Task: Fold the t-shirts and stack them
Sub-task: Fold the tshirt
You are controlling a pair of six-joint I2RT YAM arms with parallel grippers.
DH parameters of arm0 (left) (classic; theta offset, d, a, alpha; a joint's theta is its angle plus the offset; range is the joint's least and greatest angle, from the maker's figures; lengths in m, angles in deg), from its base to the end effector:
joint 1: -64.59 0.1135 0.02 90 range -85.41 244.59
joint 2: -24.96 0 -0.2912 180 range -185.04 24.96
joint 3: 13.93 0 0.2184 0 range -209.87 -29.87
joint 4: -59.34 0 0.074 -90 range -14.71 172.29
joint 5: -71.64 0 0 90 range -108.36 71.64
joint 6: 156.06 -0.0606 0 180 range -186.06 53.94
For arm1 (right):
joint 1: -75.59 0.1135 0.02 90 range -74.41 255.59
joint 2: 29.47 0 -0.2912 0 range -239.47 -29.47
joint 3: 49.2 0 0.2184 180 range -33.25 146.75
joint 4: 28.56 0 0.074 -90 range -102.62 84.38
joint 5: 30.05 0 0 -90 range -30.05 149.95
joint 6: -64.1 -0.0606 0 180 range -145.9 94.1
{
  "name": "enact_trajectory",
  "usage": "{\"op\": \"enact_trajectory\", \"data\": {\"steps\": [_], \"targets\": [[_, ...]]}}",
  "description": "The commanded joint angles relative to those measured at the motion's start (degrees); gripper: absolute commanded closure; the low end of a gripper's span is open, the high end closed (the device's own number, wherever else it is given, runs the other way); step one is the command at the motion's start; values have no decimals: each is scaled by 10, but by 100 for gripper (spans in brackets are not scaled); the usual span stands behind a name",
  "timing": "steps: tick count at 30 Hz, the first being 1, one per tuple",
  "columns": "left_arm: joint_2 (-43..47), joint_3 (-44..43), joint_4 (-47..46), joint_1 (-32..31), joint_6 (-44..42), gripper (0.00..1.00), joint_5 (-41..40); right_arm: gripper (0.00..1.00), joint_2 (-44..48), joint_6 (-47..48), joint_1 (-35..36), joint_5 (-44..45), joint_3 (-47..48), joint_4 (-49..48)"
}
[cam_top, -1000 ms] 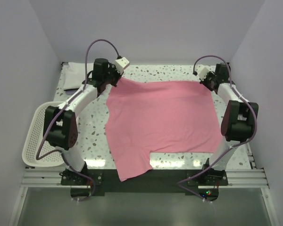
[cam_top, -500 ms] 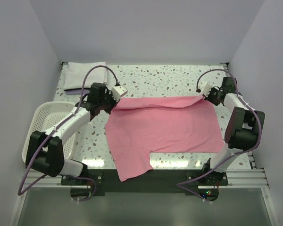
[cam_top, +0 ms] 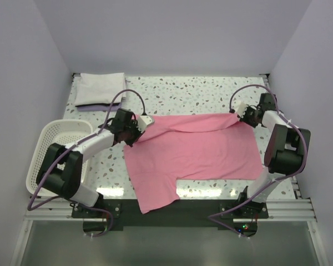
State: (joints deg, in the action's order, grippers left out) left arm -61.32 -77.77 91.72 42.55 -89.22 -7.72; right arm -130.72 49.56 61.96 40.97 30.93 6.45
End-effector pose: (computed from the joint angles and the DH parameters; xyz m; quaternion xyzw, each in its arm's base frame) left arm 0.2553 -0.1154 0.2116 0.3906 0.8655 -0.0854 0.3018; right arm 0.3484 -0.0642 0.2114 -0.5260 0.7848 -0.0891 0.3154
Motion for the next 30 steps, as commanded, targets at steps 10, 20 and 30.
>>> {"op": "enact_trajectory", "data": {"steps": [10, 20, 30], "targets": [[52, -54, 44, 5, -46, 100, 8, 100, -1, 26, -18, -11, 60, 45], [16, -58, 118, -13, -130, 61, 94, 57, 19, 105, -18, 39, -22, 42], [-97, -206, 93, -12, -21, 50, 106, 32, -11, 5, -18, 21, 145, 241]]}}
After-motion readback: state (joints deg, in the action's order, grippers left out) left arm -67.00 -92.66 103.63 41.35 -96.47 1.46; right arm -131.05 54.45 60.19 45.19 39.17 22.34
